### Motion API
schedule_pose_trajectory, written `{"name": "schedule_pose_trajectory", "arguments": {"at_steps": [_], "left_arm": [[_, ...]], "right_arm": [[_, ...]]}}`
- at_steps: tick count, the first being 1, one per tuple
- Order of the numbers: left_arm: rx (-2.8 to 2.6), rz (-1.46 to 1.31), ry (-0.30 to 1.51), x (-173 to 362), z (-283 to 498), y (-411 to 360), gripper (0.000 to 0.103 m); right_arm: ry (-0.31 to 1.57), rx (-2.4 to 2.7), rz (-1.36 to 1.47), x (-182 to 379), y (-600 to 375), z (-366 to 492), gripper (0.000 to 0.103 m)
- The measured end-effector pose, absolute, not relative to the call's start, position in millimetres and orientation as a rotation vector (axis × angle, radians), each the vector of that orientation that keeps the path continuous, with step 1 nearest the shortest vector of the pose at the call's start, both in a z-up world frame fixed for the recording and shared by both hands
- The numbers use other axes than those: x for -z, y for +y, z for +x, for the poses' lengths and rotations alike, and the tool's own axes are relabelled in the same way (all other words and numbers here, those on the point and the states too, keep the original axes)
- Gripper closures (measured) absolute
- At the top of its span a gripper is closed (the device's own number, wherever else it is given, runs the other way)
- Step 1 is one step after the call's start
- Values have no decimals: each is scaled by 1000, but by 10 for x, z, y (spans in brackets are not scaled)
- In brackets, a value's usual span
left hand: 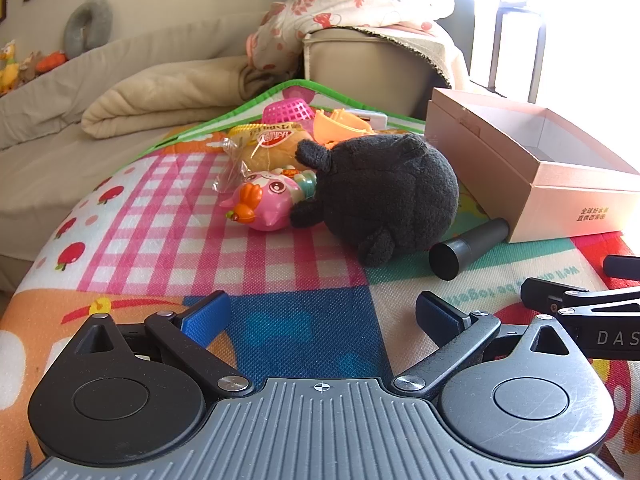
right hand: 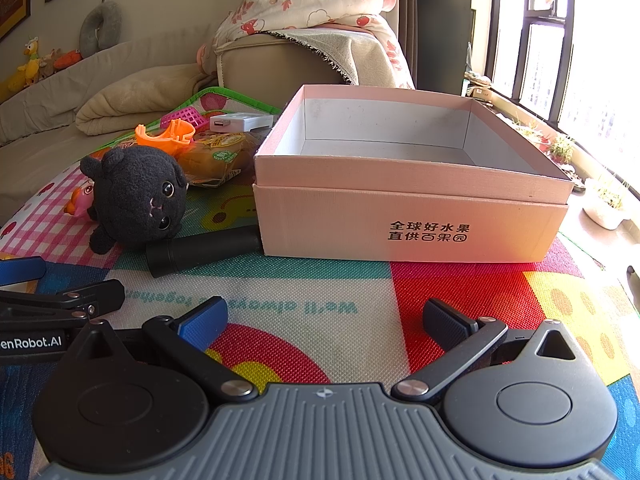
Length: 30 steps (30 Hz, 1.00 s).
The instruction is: Organize objects
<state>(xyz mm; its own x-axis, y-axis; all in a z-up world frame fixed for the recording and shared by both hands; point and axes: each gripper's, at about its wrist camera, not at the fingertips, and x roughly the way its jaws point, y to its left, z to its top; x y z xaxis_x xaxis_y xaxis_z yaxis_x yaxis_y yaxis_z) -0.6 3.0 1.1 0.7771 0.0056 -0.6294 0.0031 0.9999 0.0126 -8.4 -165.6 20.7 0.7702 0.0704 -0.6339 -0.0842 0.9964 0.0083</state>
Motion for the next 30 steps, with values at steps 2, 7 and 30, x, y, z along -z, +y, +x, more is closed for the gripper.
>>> {"name": "schedule_pose_trajectory", "arguments": {"at_steps": [2,7,30], "left_arm": [[0,10,681,-10,-9,23,1],[-2,15,683,-2,-2,17,1],[124,-97,610,-467,450,-90,2]], "right_arm": [[688,-85,-18,-207,-1668,-80,0],[719,-98,-27,-243,-1674,-72,0],[778,-107,-36,-268,-1676,-50,0]]}}
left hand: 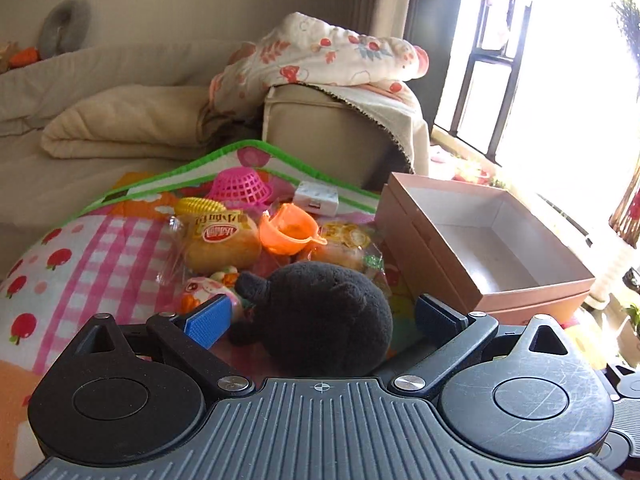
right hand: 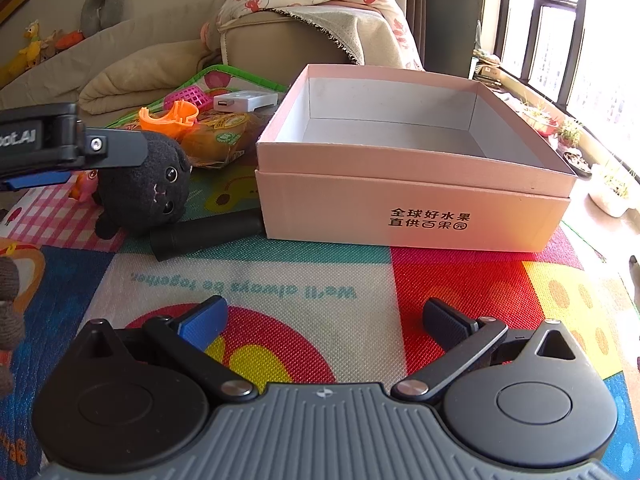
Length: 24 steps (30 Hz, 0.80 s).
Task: Organize objects
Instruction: 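Grasp the black plush cat with the left gripper, then grasp the black cylinder with the right gripper while the left gripper lifts the plush cat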
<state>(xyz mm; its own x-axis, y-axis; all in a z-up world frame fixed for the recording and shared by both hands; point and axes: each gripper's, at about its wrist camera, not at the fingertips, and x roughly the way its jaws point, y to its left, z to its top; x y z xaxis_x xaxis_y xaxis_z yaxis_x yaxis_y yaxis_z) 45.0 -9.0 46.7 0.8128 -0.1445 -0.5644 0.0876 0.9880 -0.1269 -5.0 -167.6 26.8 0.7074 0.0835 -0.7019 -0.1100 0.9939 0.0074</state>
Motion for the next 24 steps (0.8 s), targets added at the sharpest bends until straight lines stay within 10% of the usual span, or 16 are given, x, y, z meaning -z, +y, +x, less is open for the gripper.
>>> {"name": "schedule_pose_trajectory", "arguments": {"at_steps": [24], "left_arm": [[195,-306,593,-332,8,807,19]], "right_arm": [[765,-449,-149,-279,-1029,402,0]]}}
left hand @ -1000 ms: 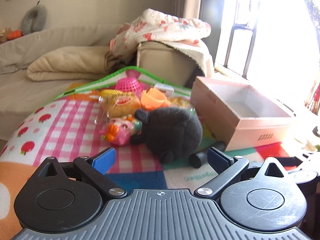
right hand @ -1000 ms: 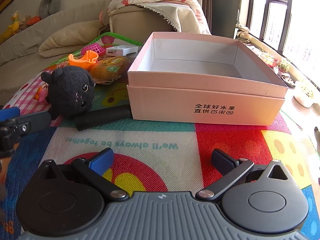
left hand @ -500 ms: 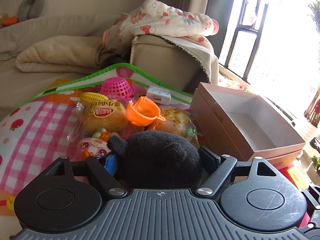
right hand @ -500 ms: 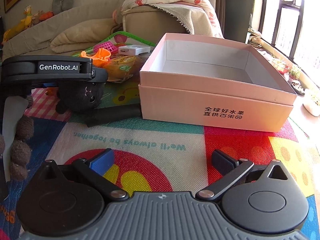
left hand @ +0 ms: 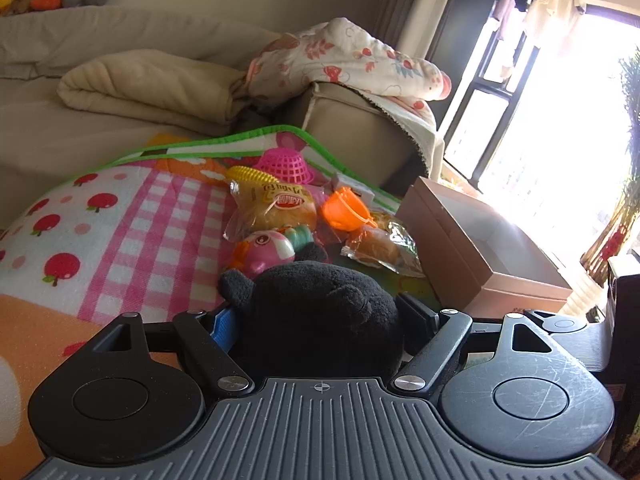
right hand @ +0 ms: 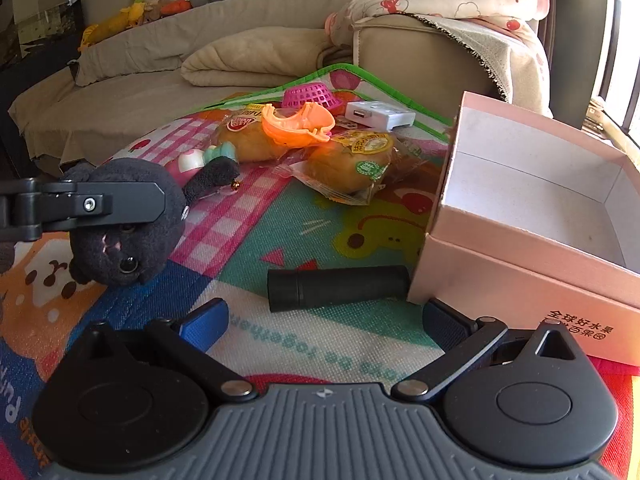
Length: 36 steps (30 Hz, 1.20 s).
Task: Organize objects
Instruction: 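Grasp the black cylinder with the right gripper while the left gripper lifts the plush cat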
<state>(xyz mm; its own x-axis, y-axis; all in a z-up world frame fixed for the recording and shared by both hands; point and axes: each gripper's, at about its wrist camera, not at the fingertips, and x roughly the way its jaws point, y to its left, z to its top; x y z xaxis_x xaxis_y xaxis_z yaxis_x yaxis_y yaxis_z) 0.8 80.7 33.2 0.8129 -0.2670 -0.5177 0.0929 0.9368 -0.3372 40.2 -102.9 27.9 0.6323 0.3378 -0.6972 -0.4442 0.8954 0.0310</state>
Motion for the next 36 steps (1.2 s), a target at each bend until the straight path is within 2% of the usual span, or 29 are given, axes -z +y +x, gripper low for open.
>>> {"name": "schedule_pose_trajectory", "arguments": {"at_steps": [5,7,13,17,20,22,23,28,32,36], "left_arm": [[197,-342,610,-264,-18,886,19],[201,-349,606,-254,-32,898,19],[181,-391,586,-283,-72,1022,19],[193,-385,560,-317,-129,1074,19],[216,-407,547,-340,-144,1105,19],[237,-427,534,-368,-160,1120,19],[249,-436,525,-389,-173,1128,19],[272,-438,452,-569,-241,1157,19],[258,-428,439,-637,-244,1183,19],[262,-430,443,-633,-266,1209,19]], "right_arm": [[764,-451,-132,-286,-844,541,1],[761,-433,-112,-296,-812,596,6],[772,-407,-37,-362,-815,579,7],[641,-406,-195,-456,-775,326,10],[590,-403,-311,-467,-671,319,26],[588,-395,-341,-460,-585,392,44],[587,-395,-350,-449,-540,430,47],[547,-429,-385,-406,-324,598,48],[636,-483,-322,-420,-426,597,48],[756,-570,-201,-518,-946,108,48]]}}
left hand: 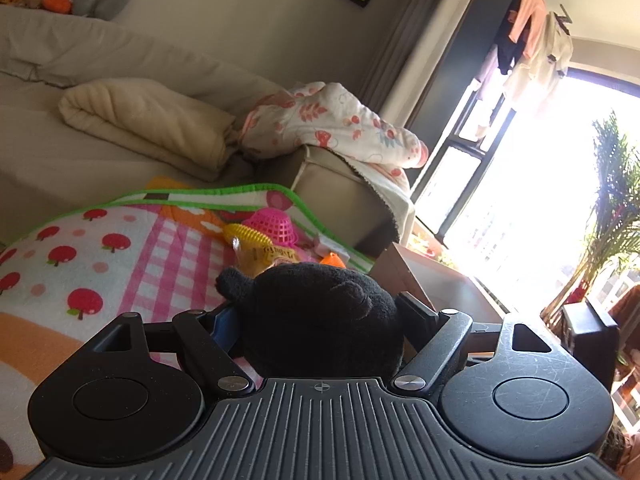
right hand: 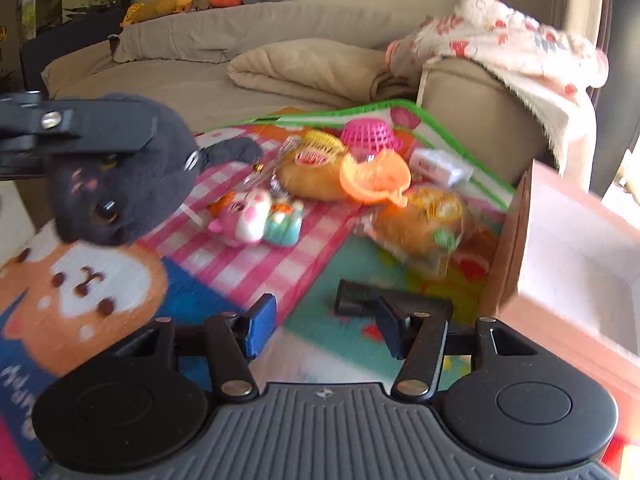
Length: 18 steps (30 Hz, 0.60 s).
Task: Organize objects
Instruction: 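Grasp the black cylinder with the right gripper while the left gripper lifts the plush cat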
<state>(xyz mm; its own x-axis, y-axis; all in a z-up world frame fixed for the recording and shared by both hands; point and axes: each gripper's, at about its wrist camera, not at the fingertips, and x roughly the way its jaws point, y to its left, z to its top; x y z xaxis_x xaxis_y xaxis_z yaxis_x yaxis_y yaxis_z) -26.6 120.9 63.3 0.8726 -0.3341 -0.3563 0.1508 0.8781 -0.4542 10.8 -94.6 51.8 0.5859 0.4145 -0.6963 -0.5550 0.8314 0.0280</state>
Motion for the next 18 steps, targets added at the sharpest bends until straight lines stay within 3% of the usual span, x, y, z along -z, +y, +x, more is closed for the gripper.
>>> {"name": "schedule_pose_trajectory", "arguments": {"at_steps": [5,10,16,18], "left_arm": [[273,-410,461,-590,-277,1168,19],[264,-406,481,-590,-309,1124,19],[296,-355,501,-619,-377,1037,19],[317,-325,519,-606,-399,962,19]], "right_arm": [[754,-424,-161,-545,-1341,-186,46],[845,-342,17,-397,-1351,109,27],[806,-316,8,-375,-1323,148,28],[795,-293,-21,-355,-1351,188,39]]}}
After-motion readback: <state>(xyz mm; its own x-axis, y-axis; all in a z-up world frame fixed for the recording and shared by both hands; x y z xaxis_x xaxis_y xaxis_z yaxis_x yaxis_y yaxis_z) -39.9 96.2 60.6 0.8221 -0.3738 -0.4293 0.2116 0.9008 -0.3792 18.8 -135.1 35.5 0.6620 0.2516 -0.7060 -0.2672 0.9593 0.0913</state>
